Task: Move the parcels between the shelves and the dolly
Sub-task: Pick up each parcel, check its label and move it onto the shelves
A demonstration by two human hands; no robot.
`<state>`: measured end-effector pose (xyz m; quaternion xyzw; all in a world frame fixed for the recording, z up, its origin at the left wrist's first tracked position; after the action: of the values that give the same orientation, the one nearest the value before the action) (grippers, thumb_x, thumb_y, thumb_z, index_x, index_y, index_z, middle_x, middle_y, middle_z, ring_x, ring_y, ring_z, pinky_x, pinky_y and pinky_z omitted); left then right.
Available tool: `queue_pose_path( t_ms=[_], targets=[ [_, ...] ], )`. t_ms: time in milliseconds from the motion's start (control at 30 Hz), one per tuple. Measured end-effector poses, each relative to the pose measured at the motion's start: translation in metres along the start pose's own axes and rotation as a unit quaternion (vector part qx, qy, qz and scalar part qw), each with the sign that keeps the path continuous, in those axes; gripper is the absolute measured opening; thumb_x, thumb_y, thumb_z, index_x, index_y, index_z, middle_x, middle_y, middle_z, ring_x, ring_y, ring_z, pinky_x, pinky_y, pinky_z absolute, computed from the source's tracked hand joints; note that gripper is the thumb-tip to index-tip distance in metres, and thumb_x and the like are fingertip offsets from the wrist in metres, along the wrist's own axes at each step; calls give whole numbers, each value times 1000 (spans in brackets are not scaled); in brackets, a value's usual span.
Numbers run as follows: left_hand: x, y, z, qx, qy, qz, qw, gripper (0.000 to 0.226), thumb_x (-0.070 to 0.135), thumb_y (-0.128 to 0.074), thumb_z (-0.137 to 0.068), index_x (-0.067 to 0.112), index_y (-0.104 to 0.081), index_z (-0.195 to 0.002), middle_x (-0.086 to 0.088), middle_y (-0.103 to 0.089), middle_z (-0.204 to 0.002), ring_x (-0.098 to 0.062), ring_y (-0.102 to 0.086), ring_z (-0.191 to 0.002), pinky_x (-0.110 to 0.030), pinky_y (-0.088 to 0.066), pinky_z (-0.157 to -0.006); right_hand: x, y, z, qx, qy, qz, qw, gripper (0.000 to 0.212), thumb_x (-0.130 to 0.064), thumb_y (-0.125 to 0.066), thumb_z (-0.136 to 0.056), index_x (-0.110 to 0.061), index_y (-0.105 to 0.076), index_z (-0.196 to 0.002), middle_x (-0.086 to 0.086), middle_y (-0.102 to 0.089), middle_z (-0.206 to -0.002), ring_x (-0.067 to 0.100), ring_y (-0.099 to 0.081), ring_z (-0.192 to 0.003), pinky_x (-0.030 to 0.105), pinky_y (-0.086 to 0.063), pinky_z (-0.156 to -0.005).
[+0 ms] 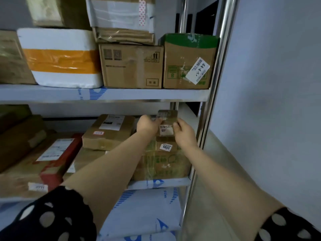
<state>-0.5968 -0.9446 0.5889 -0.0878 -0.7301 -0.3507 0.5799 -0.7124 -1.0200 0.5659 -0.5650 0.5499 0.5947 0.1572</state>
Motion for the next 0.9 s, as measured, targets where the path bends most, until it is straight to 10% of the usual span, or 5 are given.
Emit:
queue_pose_path(
  t_ms=[633, 900],
  targets=[
    [-106, 204, 144, 194, 109, 120, 967, 58, 6, -77, -77, 3, -52, -130, -10, -66, -117, -22, -67, -98, -39, -54, -91, -108, -138, 143, -163, 68, -186, 966, 33, -18, -52, -97, -13, -50, -130, -6, -57, -124, 9, -53, -116, 26, -43, -96],
    [-209, 405, 299, 347, 166, 52, 922, 5, 10, -70, -84, 6, -72, -81, -4, -68, -69, -5, -55, -54, -12, -43, -52, -221, -301, 315, -323, 156, -178, 916, 31, -13, -54, -96, -1, -61, -124, 2, -64, -111, 19, -59, -109, 34, -46, -96]
  ],
)
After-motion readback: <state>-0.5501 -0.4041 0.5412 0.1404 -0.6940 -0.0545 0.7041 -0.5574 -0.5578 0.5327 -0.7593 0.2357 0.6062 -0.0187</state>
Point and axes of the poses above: each hand's wrist, its own z-axis away from the middle knuckle, its own y-axis out of the back of the hand, x = y × z, the point moved 5 cm from there along -z, towards the middle knuckle
